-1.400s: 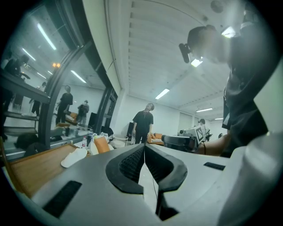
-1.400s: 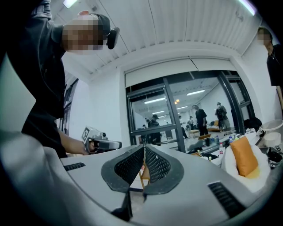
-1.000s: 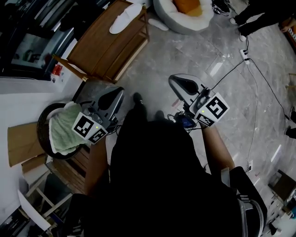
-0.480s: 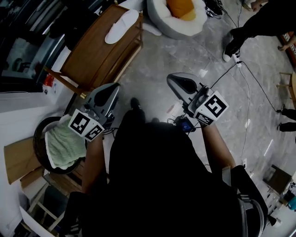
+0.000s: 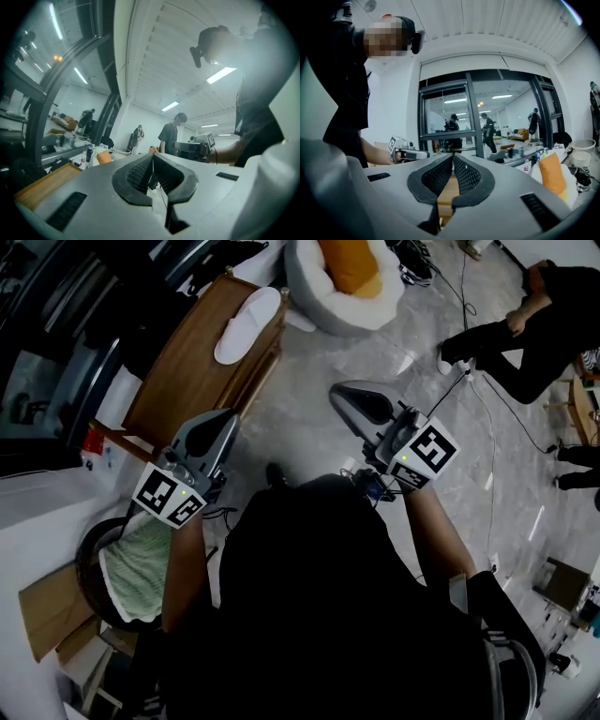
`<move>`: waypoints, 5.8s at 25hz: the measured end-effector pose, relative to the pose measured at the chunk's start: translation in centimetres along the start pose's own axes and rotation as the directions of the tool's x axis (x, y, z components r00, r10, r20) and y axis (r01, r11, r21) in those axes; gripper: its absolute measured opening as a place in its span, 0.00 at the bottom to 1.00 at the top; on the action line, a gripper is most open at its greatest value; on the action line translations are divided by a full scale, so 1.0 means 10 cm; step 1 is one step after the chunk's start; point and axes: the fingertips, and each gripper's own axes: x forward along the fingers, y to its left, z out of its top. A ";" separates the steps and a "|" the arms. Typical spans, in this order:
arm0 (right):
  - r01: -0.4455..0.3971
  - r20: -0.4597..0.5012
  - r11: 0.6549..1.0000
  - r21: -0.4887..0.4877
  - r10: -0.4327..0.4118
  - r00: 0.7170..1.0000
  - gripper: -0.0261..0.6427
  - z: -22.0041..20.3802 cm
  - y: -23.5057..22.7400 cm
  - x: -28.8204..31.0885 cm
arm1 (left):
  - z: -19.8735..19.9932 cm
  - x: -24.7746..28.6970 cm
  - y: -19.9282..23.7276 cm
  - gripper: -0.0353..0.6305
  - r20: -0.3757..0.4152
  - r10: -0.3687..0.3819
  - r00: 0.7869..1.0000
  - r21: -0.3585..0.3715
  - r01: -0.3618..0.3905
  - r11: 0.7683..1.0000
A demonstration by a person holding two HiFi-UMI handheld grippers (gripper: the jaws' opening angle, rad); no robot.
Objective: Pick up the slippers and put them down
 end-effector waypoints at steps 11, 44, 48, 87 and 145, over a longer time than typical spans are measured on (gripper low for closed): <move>-0.013 -0.032 1.000 0.013 0.013 0.999 0.08 -0.05 -0.29 0.44 | -0.09 0.13 0.54 0.07 -0.003 0.019 1.000 -0.062 -0.020 0.998; -0.387 -0.073 0.892 0.236 0.413 0.908 0.08 -0.31 -3.36 2.27 | -0.19 1.54 2.74 0.07 -0.203 0.467 0.860 -0.161 -0.500 0.851; -0.406 -0.109 0.876 0.260 0.444 0.889 0.08 -0.54 -3.28 2.46 | -0.55 1.23 3.04 0.07 -0.278 0.473 0.836 -0.209 -0.533 0.820; -0.357 -0.365 0.873 0.332 0.468 0.805 0.08 -1.77 -2.75 2.78 | -2.96 0.68 3.44 0.35 -0.559 0.382 0.736 -0.686 -0.669 0.285; -0.376 0.234 0.836 -0.399 0.489 0.840 0.08 2.25 -1.93 3.40 | 2.63 0.25 3.27 0.10 0.327 0.562 0.760 -0.302 -0.479 0.824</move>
